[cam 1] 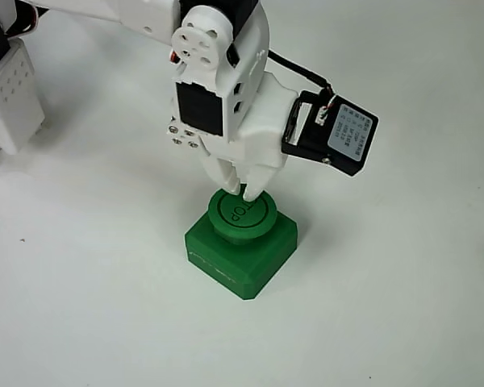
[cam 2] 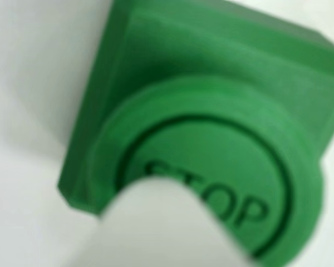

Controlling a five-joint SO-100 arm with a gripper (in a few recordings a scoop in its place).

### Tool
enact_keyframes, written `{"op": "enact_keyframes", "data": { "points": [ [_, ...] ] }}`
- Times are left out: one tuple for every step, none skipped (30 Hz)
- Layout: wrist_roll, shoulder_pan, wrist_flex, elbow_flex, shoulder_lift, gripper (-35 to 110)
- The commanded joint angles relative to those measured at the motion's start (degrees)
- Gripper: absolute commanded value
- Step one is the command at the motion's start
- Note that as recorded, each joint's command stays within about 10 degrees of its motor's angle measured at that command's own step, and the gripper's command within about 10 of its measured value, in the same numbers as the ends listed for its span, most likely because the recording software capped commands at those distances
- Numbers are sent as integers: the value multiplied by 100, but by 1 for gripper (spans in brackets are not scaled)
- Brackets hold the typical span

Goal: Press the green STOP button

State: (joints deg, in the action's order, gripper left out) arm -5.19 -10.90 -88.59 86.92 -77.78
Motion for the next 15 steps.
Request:
{"op": "enact_keyframes", "data": {
  "points": [
    [-9, 18, -18, 343, 0, 0],
    [-9, 18, -18, 343, -26, 0],
    [-18, 18, -18, 343, -26, 0],
    [-18, 18, -18, 343, -26, 0],
    [-9, 18, -18, 316, -26, 0],
    [-9, 18, -18, 281, -44, 0],
    [0, 9, -18, 229, -70, 0],
    [0, 0, -26, 176, -105, 0],
    [0, -9, -26, 114, -167, 0],
    [0, -18, -70, 44, -229, 0],
    [-9, -18, -123, -18, -316, 0],
    [-18, -18, -132, -35, -448, 0],
    [-53, -18, -141, -44, -598, 0],
    [-97, 9, -158, -44, -738, 0],
    [-132, 26, -167, -44, -861, 0]
  ]
}}
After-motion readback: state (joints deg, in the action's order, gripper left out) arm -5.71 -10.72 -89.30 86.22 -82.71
